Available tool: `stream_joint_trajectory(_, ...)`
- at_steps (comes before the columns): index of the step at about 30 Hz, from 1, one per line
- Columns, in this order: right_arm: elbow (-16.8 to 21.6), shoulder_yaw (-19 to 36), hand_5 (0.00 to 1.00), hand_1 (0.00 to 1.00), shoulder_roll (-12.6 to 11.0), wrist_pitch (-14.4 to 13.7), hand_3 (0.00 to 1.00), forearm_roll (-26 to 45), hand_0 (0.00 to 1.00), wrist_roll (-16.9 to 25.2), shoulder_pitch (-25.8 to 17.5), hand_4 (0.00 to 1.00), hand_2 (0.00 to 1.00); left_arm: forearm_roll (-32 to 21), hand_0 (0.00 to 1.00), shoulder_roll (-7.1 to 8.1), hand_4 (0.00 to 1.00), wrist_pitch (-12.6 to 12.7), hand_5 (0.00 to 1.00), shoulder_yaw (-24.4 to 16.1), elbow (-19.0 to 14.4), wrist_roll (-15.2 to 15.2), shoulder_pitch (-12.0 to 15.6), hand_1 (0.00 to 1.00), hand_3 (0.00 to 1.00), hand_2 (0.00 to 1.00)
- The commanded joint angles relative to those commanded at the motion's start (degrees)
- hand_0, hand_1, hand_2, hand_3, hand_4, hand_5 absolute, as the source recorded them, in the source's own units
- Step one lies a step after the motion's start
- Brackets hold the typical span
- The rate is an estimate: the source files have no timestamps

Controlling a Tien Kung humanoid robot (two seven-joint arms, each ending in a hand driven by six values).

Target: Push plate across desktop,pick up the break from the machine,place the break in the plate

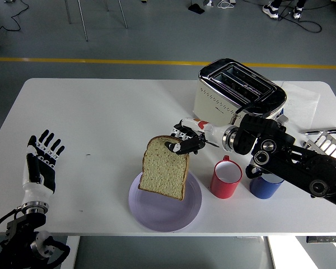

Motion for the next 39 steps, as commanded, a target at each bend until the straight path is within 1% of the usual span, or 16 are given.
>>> stream_joint_trajectory(4, -0.2, -0.7, 0.154, 0.243, 0.3, -0.5, 0.401, 0.3, 0.161, 0.4, -0.6, 0.438, 0.341, 0.0, 0.798, -0.03, 0.59, 0.0, 0.998, 0.0, 0.0, 0.0, 0.0, 0.848, 0.845, 0.908)
stream_joint_trajectory(7, -1.3, -1.8, 0.149, 0.246, 0.9, -1.5, 0.408, 0.3, 0.17, 1.4, -1.3, 0.447, 0.343, 0.0, 0.798, -0.05, 0.582, 0.0, 0.998, 0.0, 0.0, 0.0, -0.2, 0.846, 0.841, 0.905)
stream_joint_trajectory(10, -2.9, -2.7, 0.149, 0.246, 1.5, -2.3, 0.408, 0.3, 0.17, 3.3, -1.9, 0.447, 0.343, 0.0, 0.798, -0.04, 0.582, 0.0, 0.998, -0.1, -0.1, 0.0, -0.4, 0.846, 0.841, 0.905)
stream_joint_trajectory(15, -4.6, -3.9, 0.146, 0.247, 2.0, -2.0, 0.411, 0.0, 0.173, 5.4, -2.3, 0.45, 0.345, 0.0, 0.798, -0.04, 0.578, 0.0, 0.998, -0.2, -0.1, 0.0, -0.5, 0.844, 0.838, 0.904)
stream_joint_trajectory(21, -6.1, -4.9, 0.148, 0.251, 2.5, -2.3, 0.424, -1.5, 0.176, 7.2, -2.6, 0.45, 0.35, 0.0, 0.798, -0.1, 0.589, 0.0, 0.998, -0.3, -0.1, 0.0, -0.7, 0.844, 0.835, 0.904)
stream_joint_trajectory(24, -6.8, -5.4, 0.148, 0.251, 2.7, -1.9, 0.424, -1.6, 0.176, 8.3, -2.6, 0.45, 0.35, 0.0, 0.798, -0.1, 0.589, 0.0, 0.998, -0.3, -0.1, 0.0, -0.7, 0.844, 0.835, 0.904)
stream_joint_trajectory(25, -7.0, -5.5, 0.153, 0.288, 2.8, -1.9, 0.436, -1.6, 0.193, 8.6, -2.6, 0.451, 0.366, 0.0, 0.799, -0.1, 0.584, 0.0, 0.998, -0.3, -0.1, 0.0, -0.7, 0.844, 0.844, 0.902)
stream_joint_trajectory(30, -7.8, -6.0, 0.153, 0.288, 3.1, -1.4, 0.436, -2.6, 0.193, 9.8, -2.5, 0.451, 0.366, 0.0, 0.799, -0.12, 0.584, 0.0, 0.998, -0.4, -0.1, 0.0, -0.8, 0.844, 0.844, 0.902)
stream_joint_trajectory(31, -8.1, -6.2, 0.16, 0.312, 3.2, -1.0, 0.455, -3.1, 0.221, 10.1, -2.4, 0.456, 0.392, 0.0, 0.799, -0.12, 0.58, 0.0, 0.998, -0.4, -0.1, 0.0, -0.8, 0.844, 0.846, 0.902)
stream_joint_trajectory(33, -8.6, -6.5, 0.16, 0.312, 3.2, -0.3, 0.455, -4.5, 0.221, 10.8, -2.2, 0.456, 0.392, 0.0, 0.799, -0.12, 0.58, 0.1, 0.998, -0.4, -0.1, 0.0, -0.8, 0.844, 0.846, 0.902)
stream_joint_trajectory(36, -8.9, -6.7, 0.16, 0.312, 3.3, 0.1, 0.455, -5.9, 0.221, 11.3, -2.1, 0.456, 0.392, 0.0, 0.799, -0.09, 0.58, 0.1, 0.998, -0.4, -0.2, 0.0, -0.9, 0.844, 0.846, 0.902)
stream_joint_trajectory(37, -9.0, -6.7, 0.193, 0.391, 3.3, 0.5, 0.502, -6.4, 0.293, 11.4, -2.0, 0.488, 0.466, 0.0, 0.801, -0.1, 0.578, 0.1, 0.998, -0.4, -0.2, -0.1, -0.9, 0.844, 0.852, 0.902)
stream_joint_trajectory(39, -9.1, -6.7, 0.193, 0.391, 3.4, 0.7, 0.502, -7.2, 0.293, 11.5, -2.0, 0.488, 0.466, -0.1, 0.801, -0.09, 0.578, 0.1, 0.998, -0.4, -0.2, -0.1, -0.9, 0.844, 0.852, 0.902)
